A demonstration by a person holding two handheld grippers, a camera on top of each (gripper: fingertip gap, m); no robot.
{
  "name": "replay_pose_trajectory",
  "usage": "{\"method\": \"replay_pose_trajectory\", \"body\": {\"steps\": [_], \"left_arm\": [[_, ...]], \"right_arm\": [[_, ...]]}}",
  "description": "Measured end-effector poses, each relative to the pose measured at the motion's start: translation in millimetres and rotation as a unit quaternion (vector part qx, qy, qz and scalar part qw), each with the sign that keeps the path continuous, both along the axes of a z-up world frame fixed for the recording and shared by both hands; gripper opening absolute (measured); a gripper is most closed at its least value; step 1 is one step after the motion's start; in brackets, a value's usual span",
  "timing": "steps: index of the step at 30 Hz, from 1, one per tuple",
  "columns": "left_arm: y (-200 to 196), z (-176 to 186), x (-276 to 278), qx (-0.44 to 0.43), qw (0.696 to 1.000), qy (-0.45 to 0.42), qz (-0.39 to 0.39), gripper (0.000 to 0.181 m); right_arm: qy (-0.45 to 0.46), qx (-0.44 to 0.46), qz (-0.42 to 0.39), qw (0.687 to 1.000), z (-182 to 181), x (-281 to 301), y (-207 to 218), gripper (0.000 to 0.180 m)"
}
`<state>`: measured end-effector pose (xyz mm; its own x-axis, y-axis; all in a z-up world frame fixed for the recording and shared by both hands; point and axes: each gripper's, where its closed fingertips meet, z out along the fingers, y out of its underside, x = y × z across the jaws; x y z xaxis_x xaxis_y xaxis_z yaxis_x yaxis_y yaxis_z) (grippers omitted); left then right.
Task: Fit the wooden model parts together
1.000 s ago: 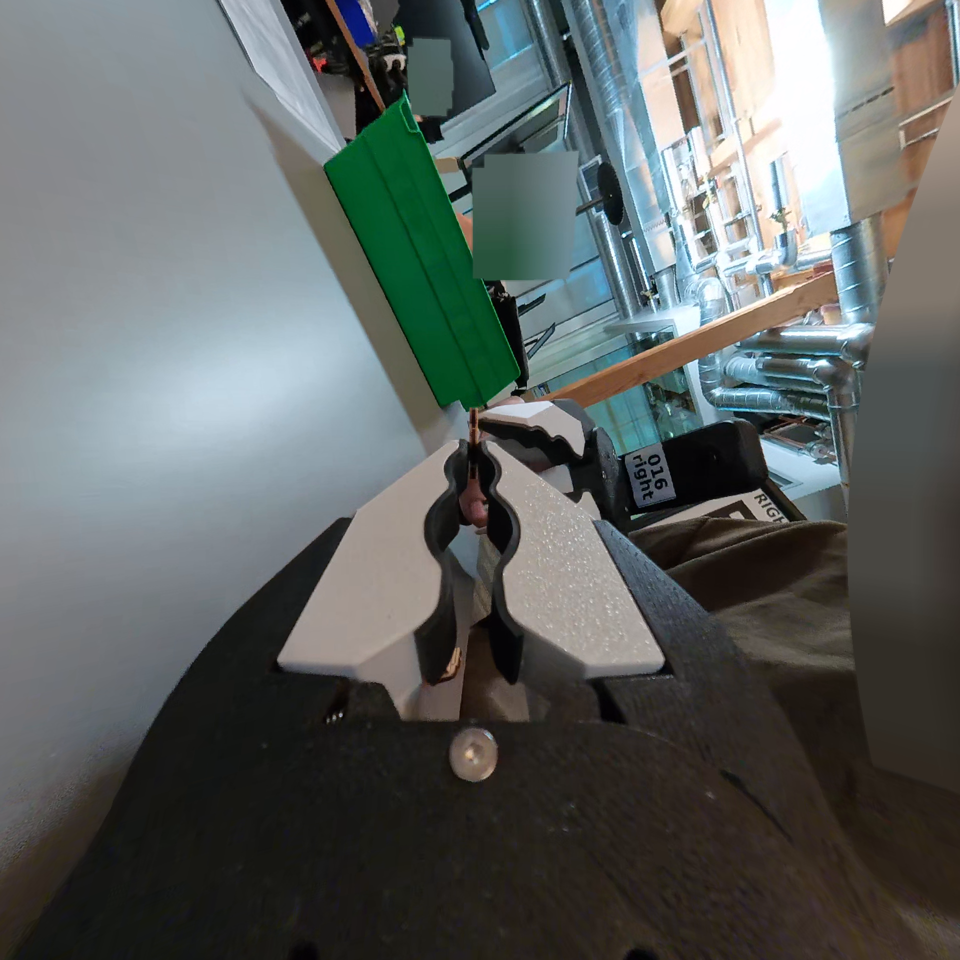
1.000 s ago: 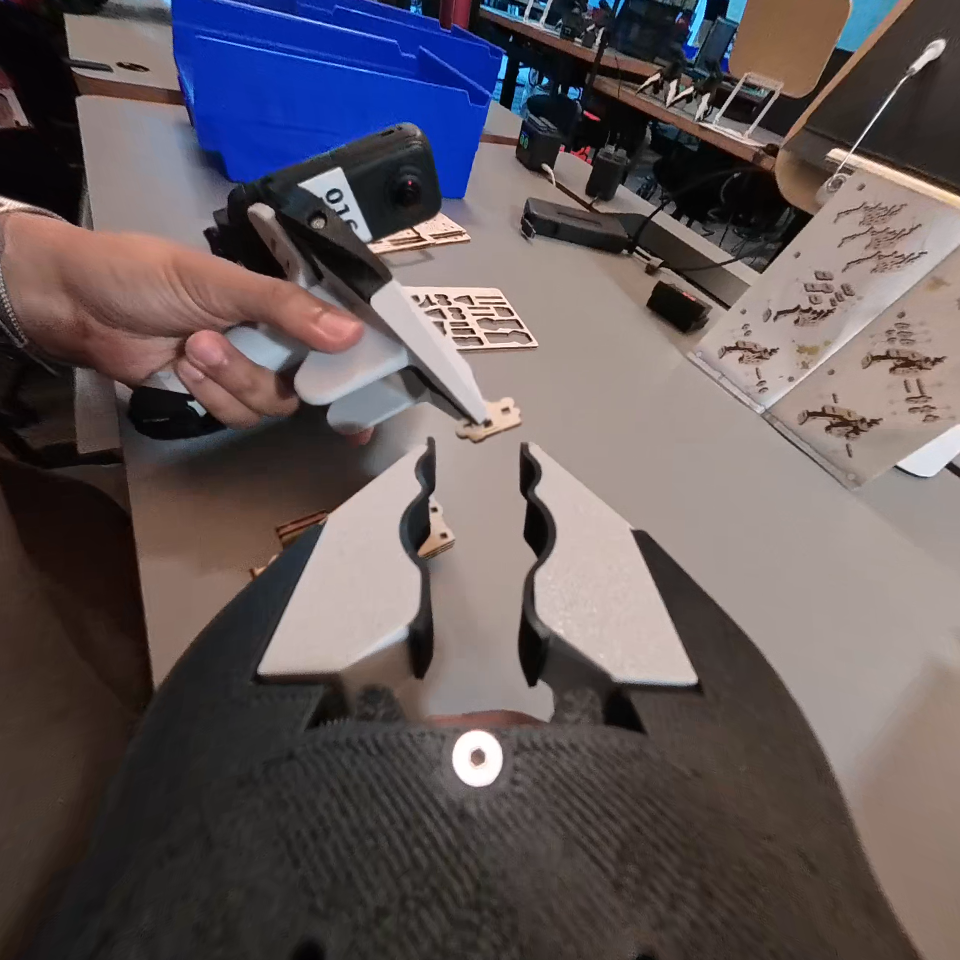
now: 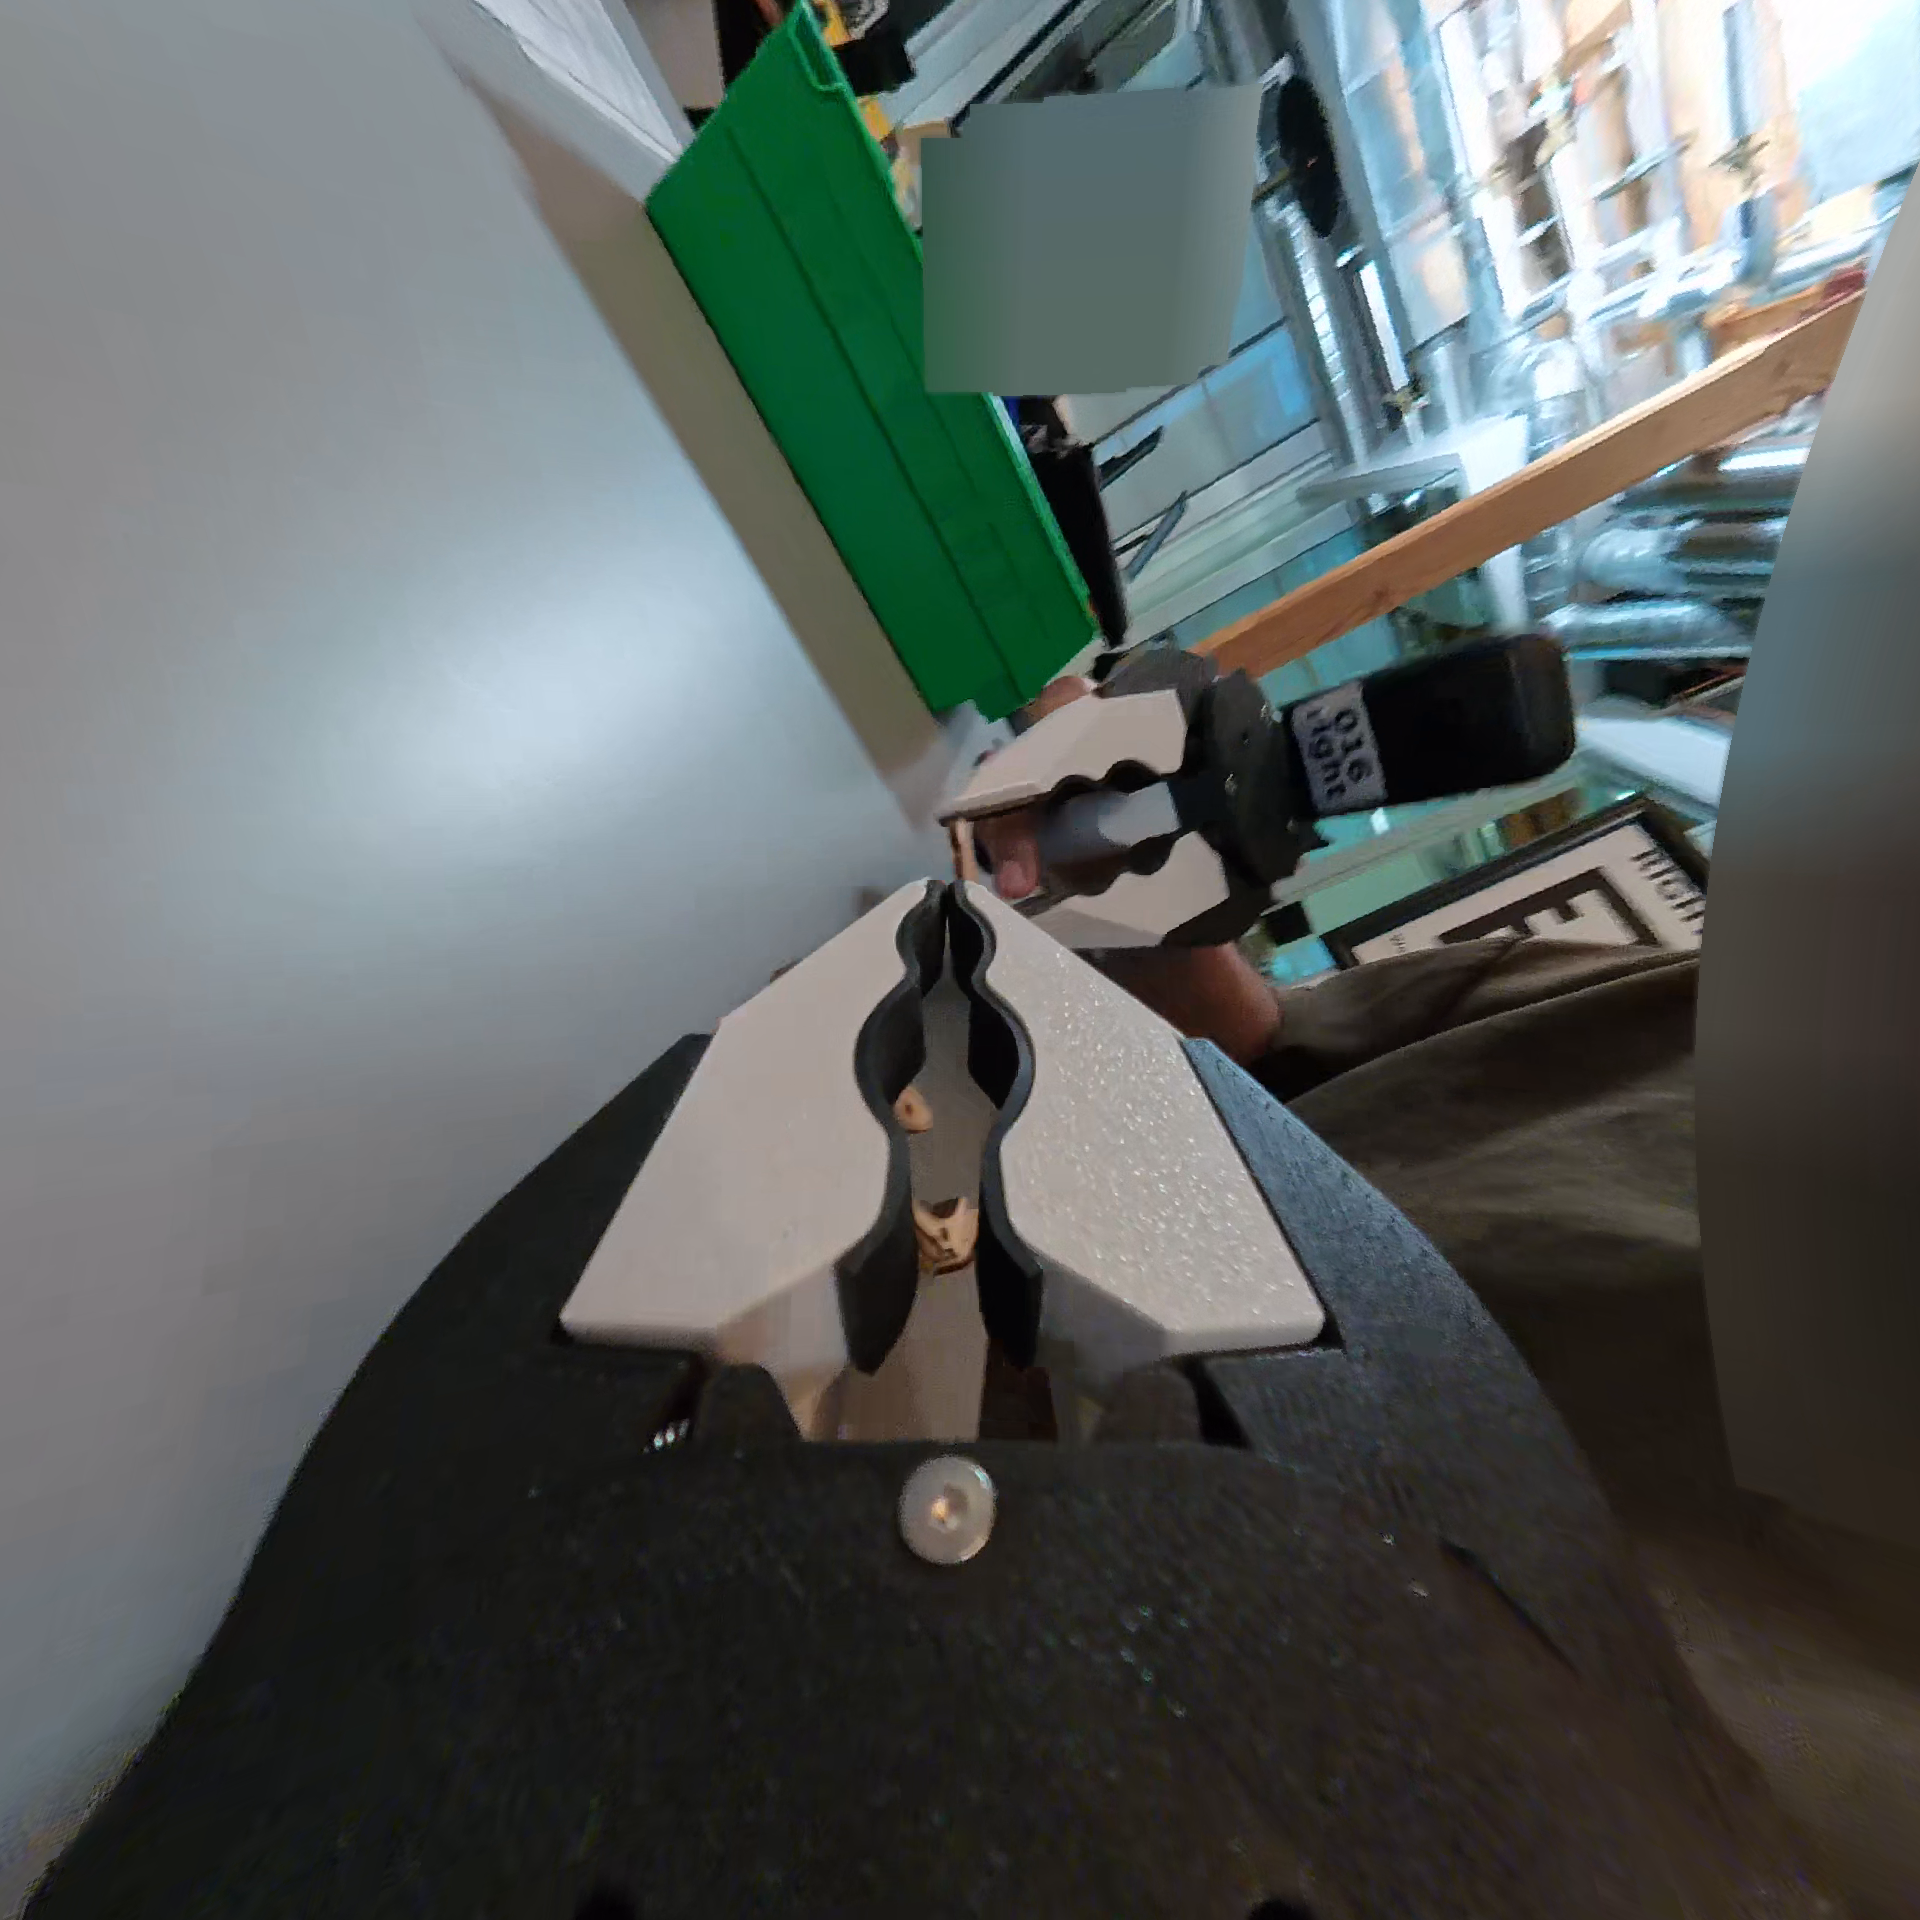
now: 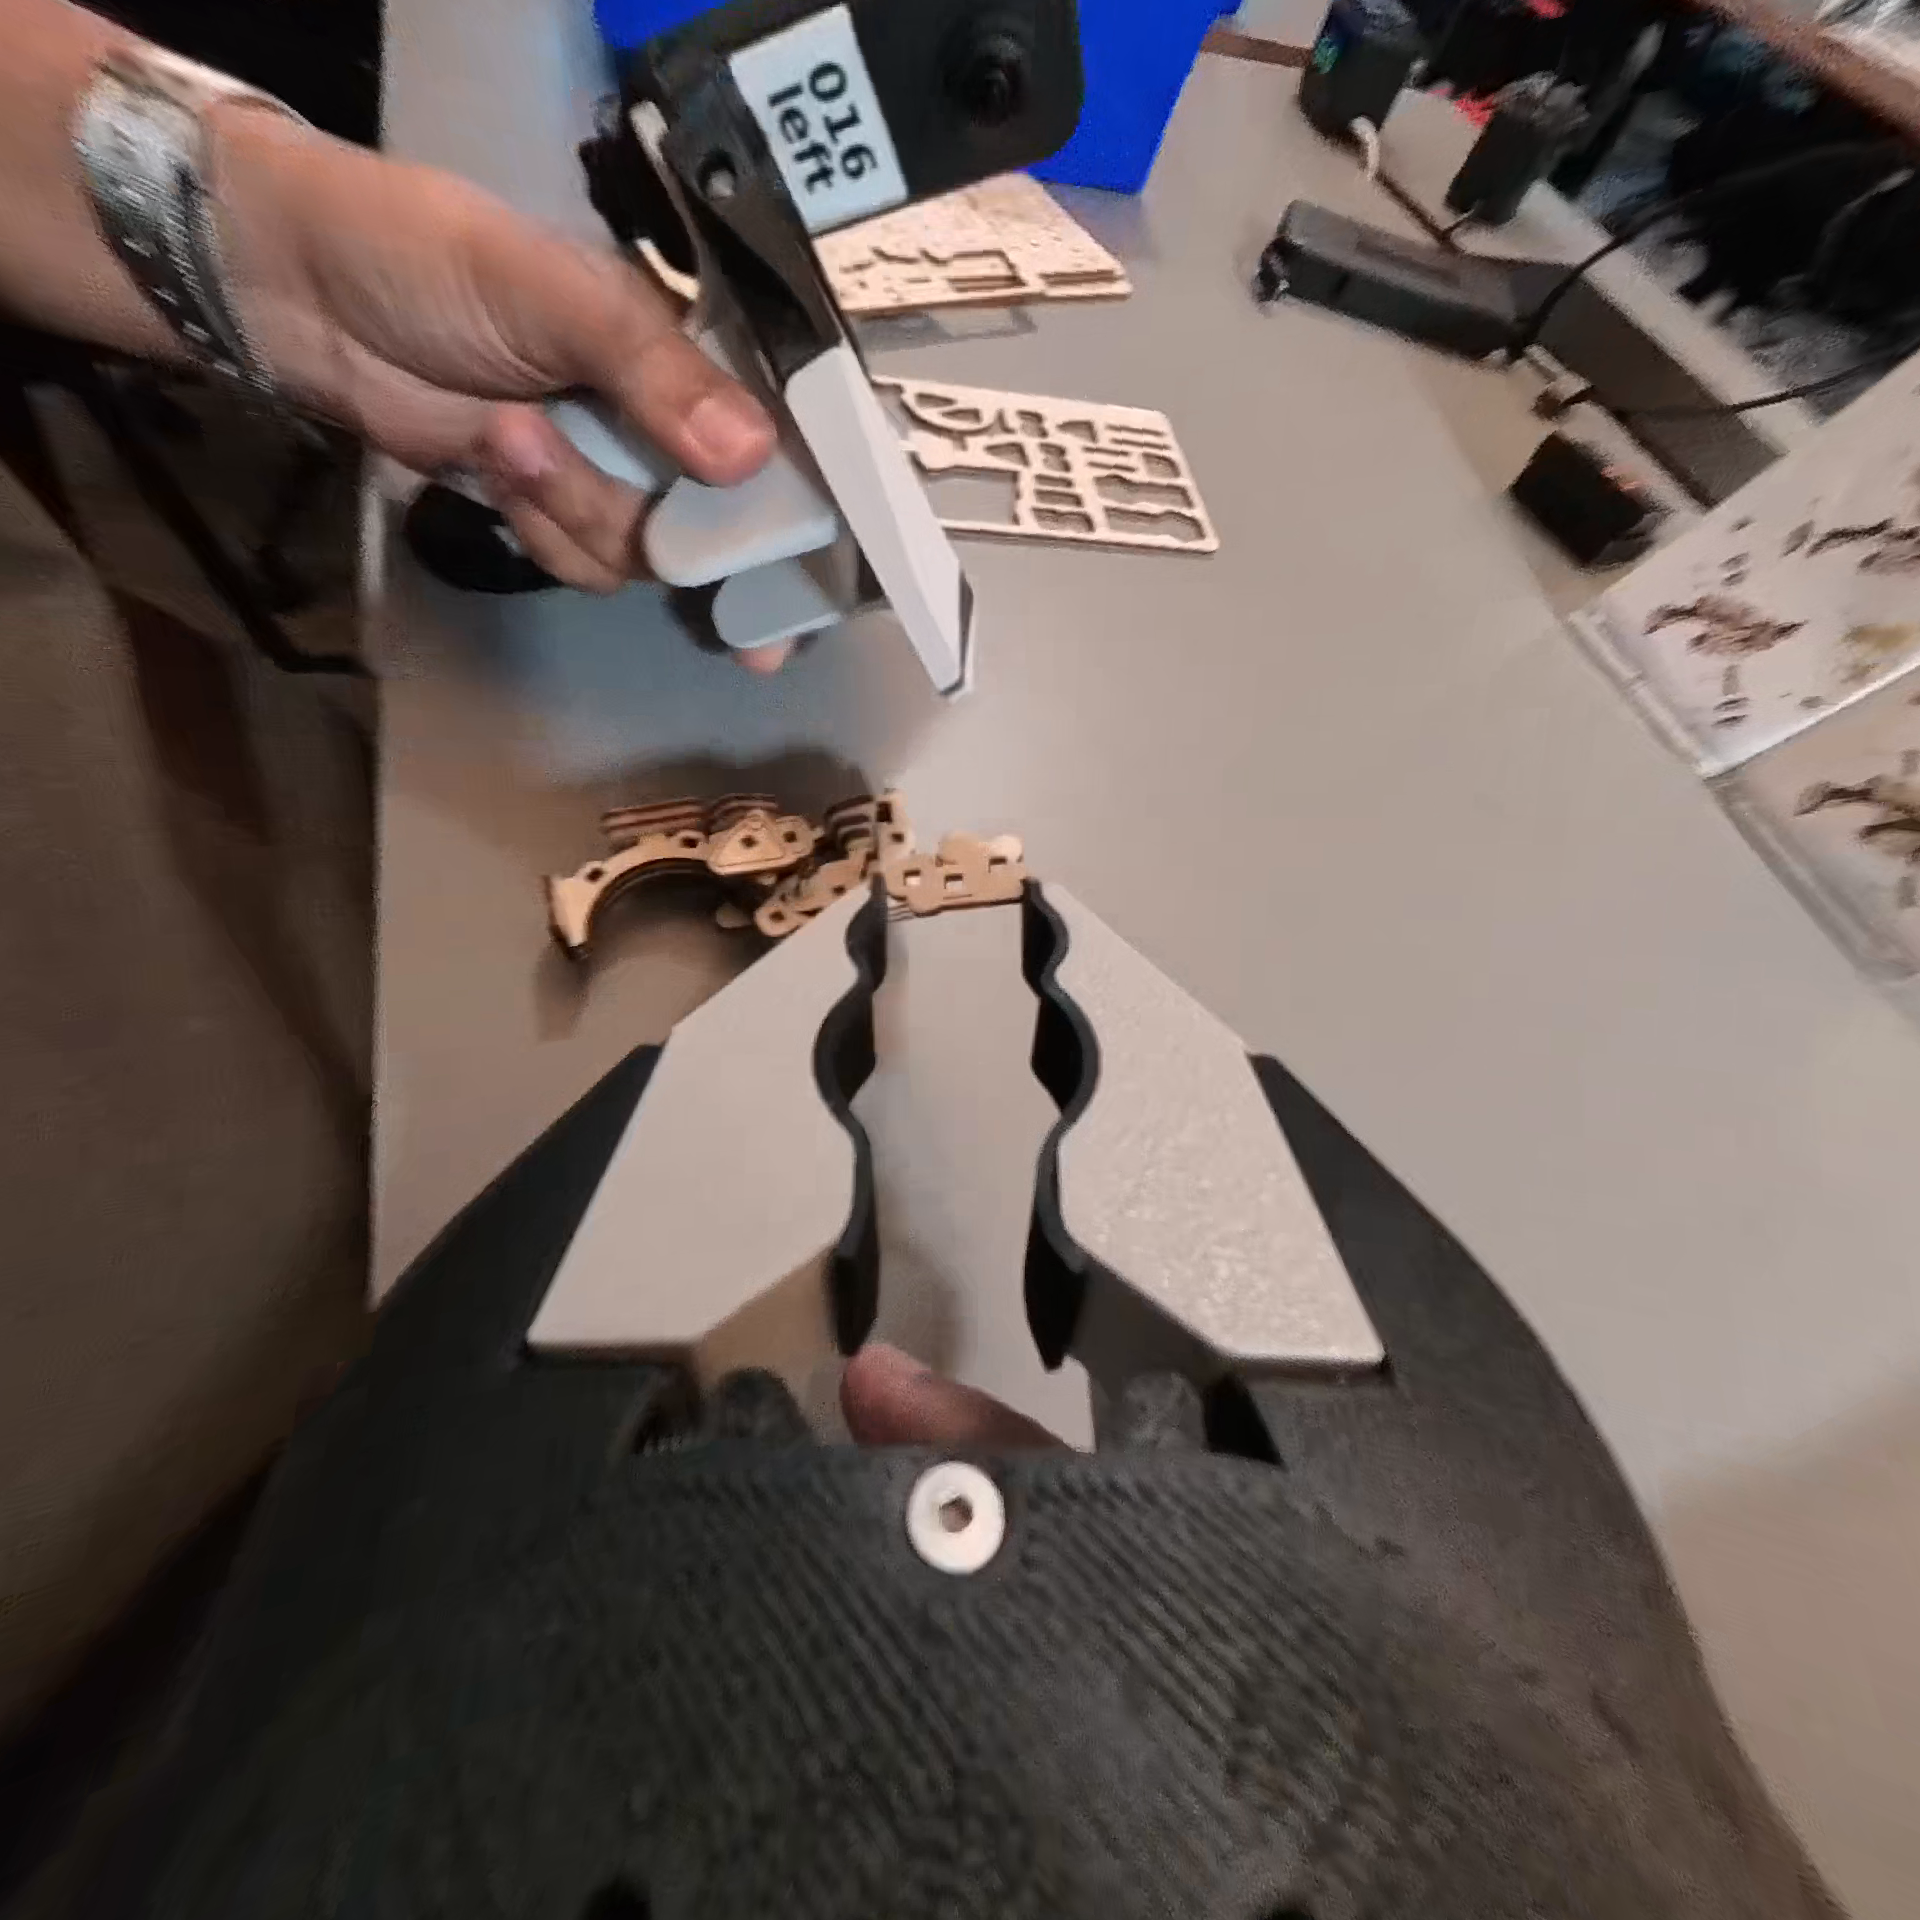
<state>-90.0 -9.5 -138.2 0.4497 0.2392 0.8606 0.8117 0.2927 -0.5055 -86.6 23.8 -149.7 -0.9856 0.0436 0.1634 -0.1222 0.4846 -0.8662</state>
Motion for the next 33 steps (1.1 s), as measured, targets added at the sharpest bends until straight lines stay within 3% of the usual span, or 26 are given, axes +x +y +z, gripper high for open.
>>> {"method": "replay_pose_trajectory", "body": {"steps": [3, 7, 13, 19, 24, 33], "left_arm": [[-4.8, -14.7, 1.4, -0.081, 0.996, 0.015, -0.017, 0.001], [-3.8, -33.5, 9.7, -0.159, 0.985, 0.017, -0.060, 0.018], [8.2, -35.7, 28.0, -0.162, 0.979, 0.024, -0.123, 0.038], [6.8, -37.2, 26.2, -0.177, 0.976, 0.035, -0.119, 0.037], [1.8, -26.1, 20.8, -0.119, 0.987, 0.016, -0.107, 0.035], [3.3, -40.7, 28.0, -0.158, 0.979, 0.005, -0.128, 0.028]], "right_arm": [[-0.063, -0.015, 0.038, 0.997, 1.9, 5.4, 1.5, 0.025], [-0.121, 0.001, 0.100, 0.988, -4.0, 19.0, -6.8, 0.025], [-0.098, 0.055, 0.139, 0.984, -19.1, 21.9, -19.0, 0.025], [-0.101, 0.077, 0.141, 0.982, -18.8, 19.2, -25.1, 0.025], [-0.111, 0.084, 0.129, 0.982, -20.6, 18.1, -23.2, 0.025], [-0.114, 0.121, 0.113, 0.980, -25.4, 24.7, -16.0, 0.025]]}}
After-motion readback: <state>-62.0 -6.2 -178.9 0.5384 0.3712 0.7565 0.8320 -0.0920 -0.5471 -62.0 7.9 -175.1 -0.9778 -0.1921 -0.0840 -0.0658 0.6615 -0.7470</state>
